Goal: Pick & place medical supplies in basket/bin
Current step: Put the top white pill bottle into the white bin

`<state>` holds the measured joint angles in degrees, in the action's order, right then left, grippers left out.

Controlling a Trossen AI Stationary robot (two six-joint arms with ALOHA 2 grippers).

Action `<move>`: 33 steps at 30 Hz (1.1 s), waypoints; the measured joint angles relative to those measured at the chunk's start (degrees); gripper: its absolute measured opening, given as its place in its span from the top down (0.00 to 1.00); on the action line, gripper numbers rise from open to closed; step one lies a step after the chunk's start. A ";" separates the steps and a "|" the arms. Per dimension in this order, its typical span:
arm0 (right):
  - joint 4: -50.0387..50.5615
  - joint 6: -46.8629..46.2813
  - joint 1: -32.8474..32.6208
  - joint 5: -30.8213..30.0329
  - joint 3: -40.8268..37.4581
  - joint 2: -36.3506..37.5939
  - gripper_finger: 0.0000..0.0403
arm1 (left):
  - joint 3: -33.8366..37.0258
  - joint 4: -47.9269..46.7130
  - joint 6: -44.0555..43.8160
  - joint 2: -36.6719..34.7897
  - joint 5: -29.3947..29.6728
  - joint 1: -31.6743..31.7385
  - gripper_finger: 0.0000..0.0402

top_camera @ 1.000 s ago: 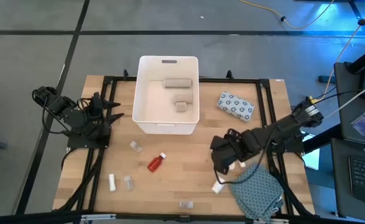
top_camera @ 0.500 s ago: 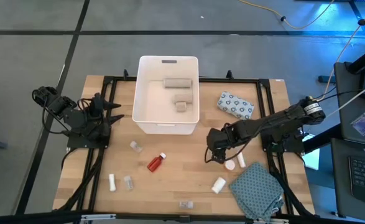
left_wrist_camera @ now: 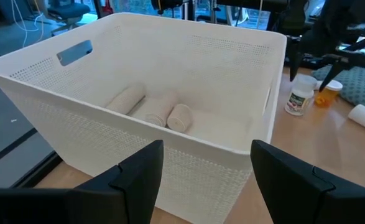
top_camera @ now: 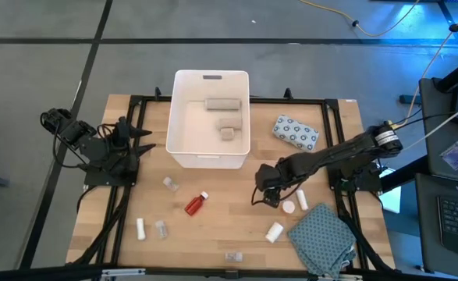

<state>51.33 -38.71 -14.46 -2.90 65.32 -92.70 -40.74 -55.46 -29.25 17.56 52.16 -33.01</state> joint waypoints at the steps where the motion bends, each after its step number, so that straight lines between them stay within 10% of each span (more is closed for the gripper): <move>1: 0.19 0.04 0.00 0.06 -0.01 -0.49 0.20 | 0.01 0.00 -0.01 -0.02 0.01 0.02 0.42; 18: 0.49 -0.12 0.00 1.30 3.59 -1.29 0.53 | 0.01 0.00 -0.01 -0.02 0.00 0.01 0.42; 33: 4.44 21.43 7.39 -7.91 48.44 -1.27 0.53 | 0.01 0.00 -0.01 0.00 0.00 0.00 0.42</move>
<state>55.78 -17.28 -7.07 -10.82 113.76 -93.97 -40.73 -55.46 -29.26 17.55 52.16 -33.01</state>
